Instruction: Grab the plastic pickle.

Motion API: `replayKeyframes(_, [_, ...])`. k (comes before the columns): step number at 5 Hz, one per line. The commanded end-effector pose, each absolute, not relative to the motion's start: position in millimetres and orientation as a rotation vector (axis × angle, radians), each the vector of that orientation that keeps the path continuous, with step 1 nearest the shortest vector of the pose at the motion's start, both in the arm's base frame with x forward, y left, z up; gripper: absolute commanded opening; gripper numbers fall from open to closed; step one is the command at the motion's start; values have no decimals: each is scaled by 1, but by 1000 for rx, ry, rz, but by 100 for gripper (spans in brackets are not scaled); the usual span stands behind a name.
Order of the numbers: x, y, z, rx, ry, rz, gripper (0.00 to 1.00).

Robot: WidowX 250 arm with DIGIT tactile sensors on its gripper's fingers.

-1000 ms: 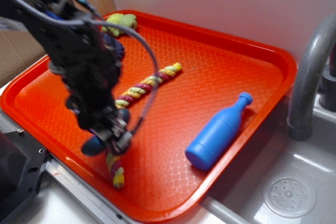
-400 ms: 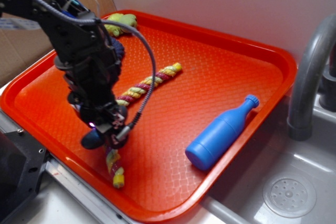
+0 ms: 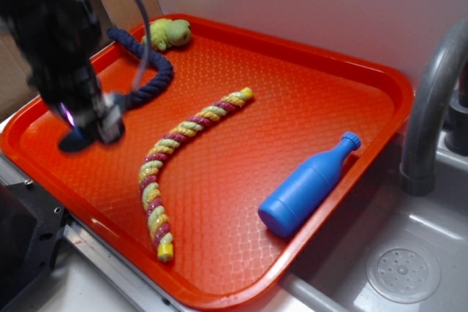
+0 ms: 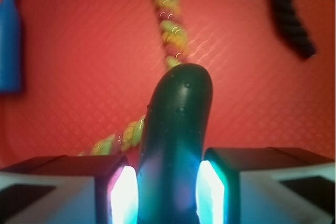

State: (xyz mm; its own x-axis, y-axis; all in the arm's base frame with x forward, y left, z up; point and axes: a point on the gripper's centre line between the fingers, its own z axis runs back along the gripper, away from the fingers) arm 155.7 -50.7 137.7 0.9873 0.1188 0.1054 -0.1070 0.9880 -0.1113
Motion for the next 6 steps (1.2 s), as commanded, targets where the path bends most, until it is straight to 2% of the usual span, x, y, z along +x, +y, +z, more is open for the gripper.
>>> replayKeyframes(1, [179,-13,218,-185,-137,189,0])
replayKeyframes(2, [195,-4,204,-134,-64,238,0])
replayKeyframes(3, [194,-7,203,-106,-75,235,0])
replayKeyframes(6, [194,-13,202,-99,-81,226,0])
